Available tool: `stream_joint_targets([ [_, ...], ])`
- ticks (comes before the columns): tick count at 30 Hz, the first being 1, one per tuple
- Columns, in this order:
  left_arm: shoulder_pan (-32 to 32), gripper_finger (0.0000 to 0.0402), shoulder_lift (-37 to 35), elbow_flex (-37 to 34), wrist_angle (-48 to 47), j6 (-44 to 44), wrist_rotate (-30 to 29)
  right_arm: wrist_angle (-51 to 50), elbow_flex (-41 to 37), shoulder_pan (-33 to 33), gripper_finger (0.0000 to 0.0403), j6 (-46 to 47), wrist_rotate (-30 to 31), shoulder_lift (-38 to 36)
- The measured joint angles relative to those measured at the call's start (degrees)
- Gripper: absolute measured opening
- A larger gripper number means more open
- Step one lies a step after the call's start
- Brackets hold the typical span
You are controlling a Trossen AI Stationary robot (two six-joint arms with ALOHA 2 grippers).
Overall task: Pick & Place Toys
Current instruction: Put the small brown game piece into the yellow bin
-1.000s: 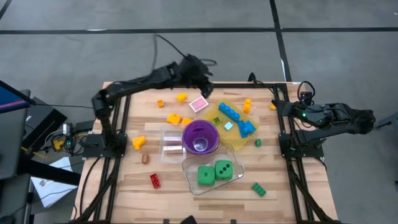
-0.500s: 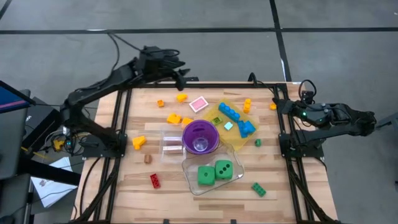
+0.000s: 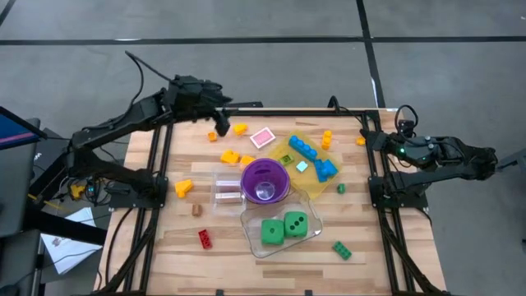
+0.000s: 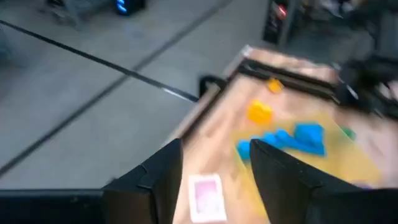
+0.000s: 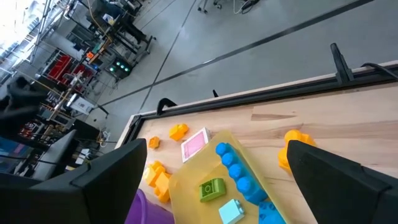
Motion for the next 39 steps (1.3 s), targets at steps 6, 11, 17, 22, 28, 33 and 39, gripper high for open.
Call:
stream_joint_targets([
  [6, -4.3, 0.0259, -3.6, 0.0, -11.7, -2.7, 2.2, 0.2, 0.0, 0.0, 0.0379, 0.6, -0.5, 0.0],
  [11, -9.3, 0.0327, -6.1, 0.0, -23.0, -5.4, 2.9, 0.2, 0.0, 0.0, 0.0379, 0.6, -3.6, 0.0],
  [17, -14.5, 0.0385, -7.1, 0.0, -34.7, -7.7, 2.8, 0.2, 0.0, 0.0, 0.0379, 0.6, -4.1, 0.0],
  [22, -19.4, 0.0398, -7.1, -3.8, -40.4, -8.4, 4.4, 0.0, 0.0, 0.0, 0.0379, 0.5, -4.1, 0.0],
  [28, -25.5, 0.0388, -7.1, -13.6, -39.7, -12.5, 9.2, -0.6, 0.0, 0.0, 0.0379, 0.5, -4.1, 0.0],
  [33, -31.0, 0.0378, -7.1, -22.3, -35.9, -14.2, 10.6, -1.4, 0.0, 0.0, 0.0379, 0.4, -4.1, 0.0],
  [39, -37.7, 0.0372, -7.1, -30.6, -26.4, -14.3, 10.6, -2.0, 0.0, 0.0, 0.0379, 0.4, -4.0, 0.0],
])
